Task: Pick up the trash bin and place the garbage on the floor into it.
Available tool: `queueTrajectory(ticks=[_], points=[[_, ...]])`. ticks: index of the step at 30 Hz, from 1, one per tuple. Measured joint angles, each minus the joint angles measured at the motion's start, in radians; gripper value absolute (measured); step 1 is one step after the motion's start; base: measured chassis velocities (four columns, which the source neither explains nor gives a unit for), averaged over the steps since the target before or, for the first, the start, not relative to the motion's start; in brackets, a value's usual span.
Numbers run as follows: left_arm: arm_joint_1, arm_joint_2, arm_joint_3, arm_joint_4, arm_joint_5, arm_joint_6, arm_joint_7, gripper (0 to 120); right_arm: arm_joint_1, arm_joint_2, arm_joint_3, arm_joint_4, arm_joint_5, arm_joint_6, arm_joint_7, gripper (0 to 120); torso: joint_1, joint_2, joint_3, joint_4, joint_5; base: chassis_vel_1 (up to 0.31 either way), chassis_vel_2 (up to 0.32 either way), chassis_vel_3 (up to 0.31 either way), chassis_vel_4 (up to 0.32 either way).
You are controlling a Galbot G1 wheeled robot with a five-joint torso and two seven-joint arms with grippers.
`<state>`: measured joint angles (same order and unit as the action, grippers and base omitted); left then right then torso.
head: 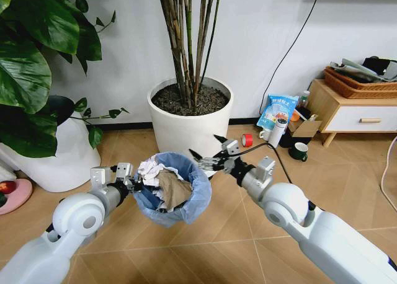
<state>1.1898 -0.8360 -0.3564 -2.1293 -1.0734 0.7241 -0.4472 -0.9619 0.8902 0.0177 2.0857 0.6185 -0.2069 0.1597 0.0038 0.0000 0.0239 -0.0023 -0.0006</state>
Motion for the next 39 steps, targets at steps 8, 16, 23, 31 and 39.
queueTrajectory(ticks=[8, 16, 23, 31, 39], points=[[0.058, -0.008, -0.031, -0.020, 0.027, -0.002, 0.002, 0, -0.177, 0.024, 0.151, 0.013, -0.101, -0.010, 0.035, 100, 0.000, 0.000, 0.000, 0.0001, 0.0001, 0.000, 0.000, 0.000, 0.000], [0.066, -0.032, -0.034, -0.024, 0.060, -0.004, 0.004, 0, -0.372, 0.065, 0.323, 0.060, -0.158, -0.010, 0.043, 100, 0.000, 0.000, 0.000, 0.0000, 0.0000, 0.000, 0.000, 0.000, 0.000], [0.079, -0.046, -0.040, -0.035, 0.072, -0.005, 0.004, 0, -0.505, 0.184, 0.451, 0.081, -0.276, 0.009, 0.032, 100, 0.000, 0.000, 0.000, -0.0001, 0.0001, 0.000, 0.000, 0.000, 0.000], [0.077, -0.052, -0.039, -0.040, 0.075, -0.006, 0.004, 0, -0.626, 0.342, 0.476, 0.130, -0.436, 0.045, 0.004, 100, 0.000, 0.000, 0.000, 0.0000, -0.0002, 0.000, 0.000, 0.000, 0.000], [0.084, -0.058, -0.040, -0.043, 0.077, -0.007, 0.003, 0, -0.667, 0.346, 0.476, 0.151, -0.458, 0.050, 0.011, 100, 0.000, 0.000, 0.000, 0.0001, -0.0002, 0.000, 0.000, 0.000, 0.000]])
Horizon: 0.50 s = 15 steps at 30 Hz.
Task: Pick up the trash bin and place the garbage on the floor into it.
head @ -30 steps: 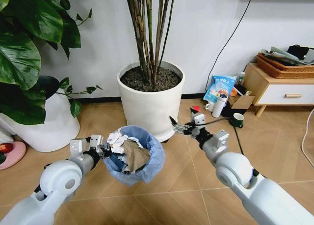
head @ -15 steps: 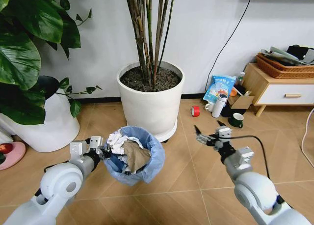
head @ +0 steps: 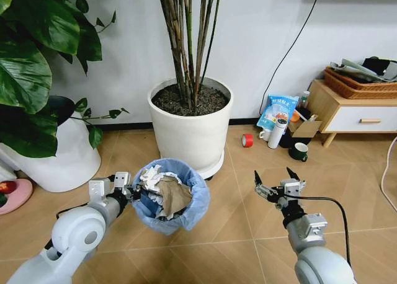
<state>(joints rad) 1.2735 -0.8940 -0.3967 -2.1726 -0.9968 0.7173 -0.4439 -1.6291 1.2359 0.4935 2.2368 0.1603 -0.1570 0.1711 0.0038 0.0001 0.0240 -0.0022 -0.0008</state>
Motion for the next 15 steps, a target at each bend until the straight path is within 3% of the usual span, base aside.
queueTrajectory(ticks=[15], points=[[-0.001, -0.009, 0.000, -0.002, 0.004, -0.005, -0.001, 0, -0.014, -0.010, -0.013, 0.002, 0.002, 0.013, 0.007, 100, 0.000, 0.000, 0.000, 0.0000, 0.0002, 0.056, 0.029, -0.061, -0.030]])
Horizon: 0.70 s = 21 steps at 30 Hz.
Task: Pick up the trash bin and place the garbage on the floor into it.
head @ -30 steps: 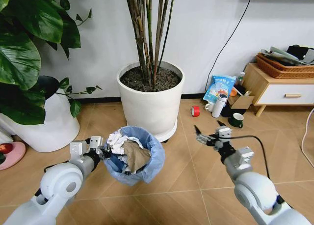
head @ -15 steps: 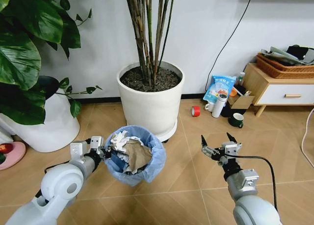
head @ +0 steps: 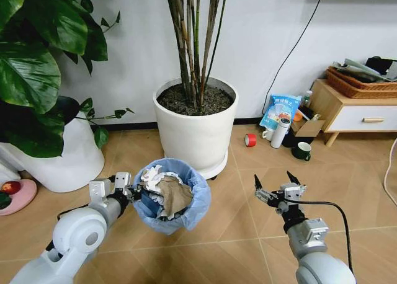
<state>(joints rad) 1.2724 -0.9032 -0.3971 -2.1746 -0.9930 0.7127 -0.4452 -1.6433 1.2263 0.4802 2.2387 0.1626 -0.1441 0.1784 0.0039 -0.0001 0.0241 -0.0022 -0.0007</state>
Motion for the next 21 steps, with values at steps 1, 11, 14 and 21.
queueTrajectory(ticks=[1, 11, 14, 21], points=[[0.000, -0.001, 0.000, 0.000, 0.000, 0.000, 0.000, 0, 0.000, 0.000, -0.002, -0.001, 0.000, 0.001, 0.000, 100, 0.000, 0.000, 0.000, 0.0001, 0.0000, 0.101, -0.045, -0.121, 0.051], [0.005, -0.004, -0.002, 0.000, 0.002, -0.001, -0.001, 0, 0.001, 0.002, -0.024, -0.014, -0.015, 0.014, -0.003, 100, 0.000, 0.000, 0.000, 0.0000, 0.0000, 0.110, -0.086, -0.119, 0.076], [0.004, -0.003, -0.002, 0.000, 0.002, -0.002, -0.002, 0, 0.002, 0.002, -0.028, -0.015, -0.016, 0.016, -0.003, 100, 0.000, 0.000, 0.000, -0.0001, 0.0000, 0.086, -0.024, -0.090, 0.021], [0.006, -0.008, -0.001, 0.000, 0.002, -0.003, -0.008, 0, -0.004, 0.000, -0.033, -0.017, -0.024, 0.032, -0.011, 100, 0.000, 0.000, 0.000, 0.0000, -0.0001, 0.094, -0.010, -0.093, 0.027]])
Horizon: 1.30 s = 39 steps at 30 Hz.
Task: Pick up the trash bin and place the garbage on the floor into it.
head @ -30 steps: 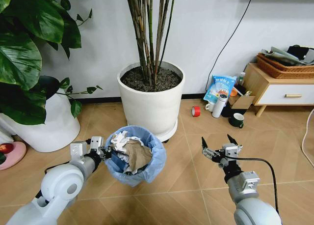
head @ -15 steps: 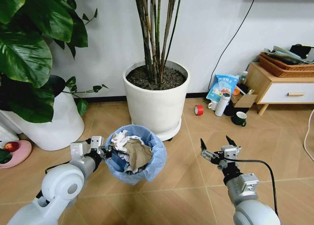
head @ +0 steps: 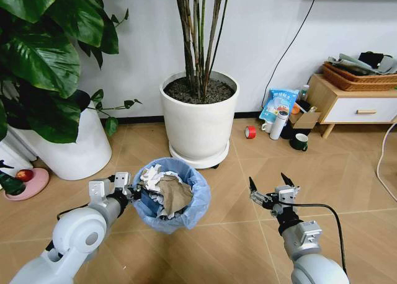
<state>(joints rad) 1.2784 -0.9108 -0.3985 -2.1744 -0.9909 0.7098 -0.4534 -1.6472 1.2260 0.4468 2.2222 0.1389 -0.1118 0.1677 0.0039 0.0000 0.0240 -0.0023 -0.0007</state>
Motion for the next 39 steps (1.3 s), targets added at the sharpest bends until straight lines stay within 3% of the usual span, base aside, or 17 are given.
queueTrajectory(ticks=[25, 39], points=[[0.018, -0.001, -0.010, -0.016, -0.003, -0.002, -0.013, 0, -0.005, -0.004, -0.036, -0.007, -0.004, 0.016, -0.012, 100, 0.000, 0.000, 0.000, -0.0002, 0.0000, 0.137, -0.022, -0.138, 0.025], [0.014, -0.007, -0.011, -0.015, -0.002, -0.002, -0.012, 0, -0.015, -0.010, -0.041, -0.006, -0.006, 0.016, -0.013, 100, 0.000, 0.000, 0.000, 0.0000, 0.0004, 0.223, -0.101, -0.217, 0.106]])
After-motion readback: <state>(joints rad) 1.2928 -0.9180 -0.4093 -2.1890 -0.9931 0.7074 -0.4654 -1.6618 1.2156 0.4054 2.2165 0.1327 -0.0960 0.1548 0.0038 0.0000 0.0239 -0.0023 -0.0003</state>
